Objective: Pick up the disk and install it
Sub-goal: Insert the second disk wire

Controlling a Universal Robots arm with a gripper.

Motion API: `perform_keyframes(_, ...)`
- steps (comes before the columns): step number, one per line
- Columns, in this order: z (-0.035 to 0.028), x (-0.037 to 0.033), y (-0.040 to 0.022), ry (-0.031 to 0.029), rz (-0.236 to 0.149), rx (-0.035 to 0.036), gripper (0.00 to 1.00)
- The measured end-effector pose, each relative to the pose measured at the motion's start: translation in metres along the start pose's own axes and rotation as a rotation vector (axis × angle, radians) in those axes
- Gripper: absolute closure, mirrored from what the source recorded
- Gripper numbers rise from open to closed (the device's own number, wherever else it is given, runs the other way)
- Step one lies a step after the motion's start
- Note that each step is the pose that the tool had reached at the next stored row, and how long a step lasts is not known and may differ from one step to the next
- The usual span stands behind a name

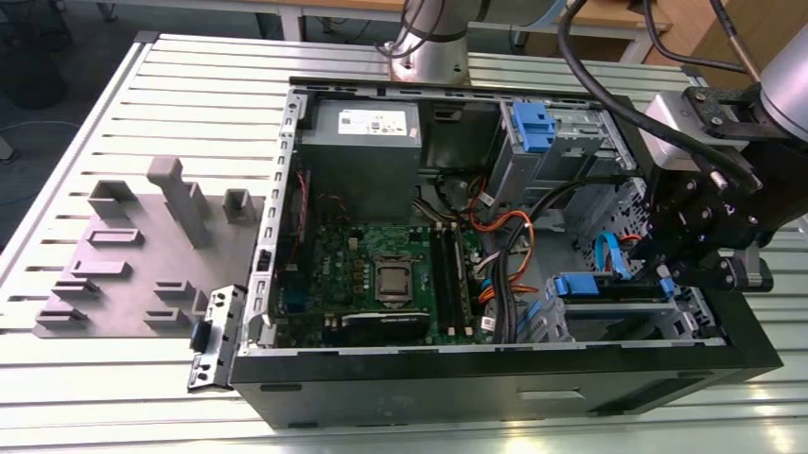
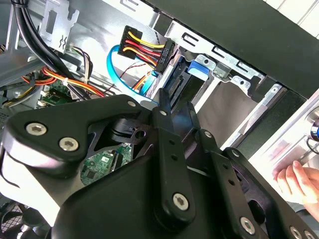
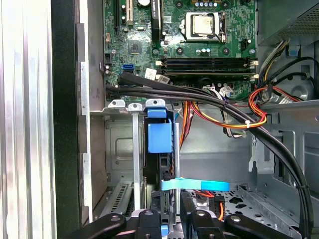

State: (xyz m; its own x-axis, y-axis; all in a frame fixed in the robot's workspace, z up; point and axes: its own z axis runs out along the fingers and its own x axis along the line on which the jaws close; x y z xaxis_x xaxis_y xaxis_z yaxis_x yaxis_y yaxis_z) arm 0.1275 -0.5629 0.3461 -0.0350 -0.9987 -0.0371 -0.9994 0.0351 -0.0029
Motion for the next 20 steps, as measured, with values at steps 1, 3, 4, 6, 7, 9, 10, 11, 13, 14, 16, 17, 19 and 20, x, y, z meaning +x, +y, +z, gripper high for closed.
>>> perform_keyframes(1,0.0000,0.0000,0.0000,0.0000,0.000,0.0000,0.71)
perform_keyframes(3,0.0000,0.0000,-0.0001,0.0001,0.000,0.0000,0.71)
perform_keyframes(4,0.0000,0.0000,-0.0002,0.0001,0.000,0.0000,0.71)
perform_keyframes(6,-0.0001,0.0000,-0.0002,-0.0001,0.000,0.0000,0.71)
perform_keyframes(7,-0.0005,0.0001,-0.0002,0.0002,0.000,0.0000,0.71)
perform_keyframes(9,-0.0028,-0.0001,-0.0003,0.0001,0.000,0.0000,0.71)
perform_keyframes(10,-0.0041,-0.0001,-0.0003,0.0001,0.000,0.0000,0.71)
perform_keyframes(11,-0.0043,-0.0003,-0.0003,-0.0002,0.000,0.0000,0.71)
perform_keyframes(13,-0.0044,-0.0009,-0.0002,-0.0006,0.000,0.0000,0.71)
perform_keyframes(14,-0.0044,-0.0015,-0.0002,-0.0023,0.000,0.0000,0.71)
perform_keyframes(16,-0.0043,-0.0031,-0.0002,-0.0071,0.000,-0.0002,0.71)
perform_keyframes(17,-0.0042,-0.0043,-0.0001,-0.0088,0.000,-0.0003,0.71)
perform_keyframes(19,-0.0040,-0.0069,-0.0001,-0.0117,0.000,-0.0004,0.71)
perform_keyframes(20,-0.0038,-0.0083,0.0000,-0.0131,0.000,-0.0005,0.71)
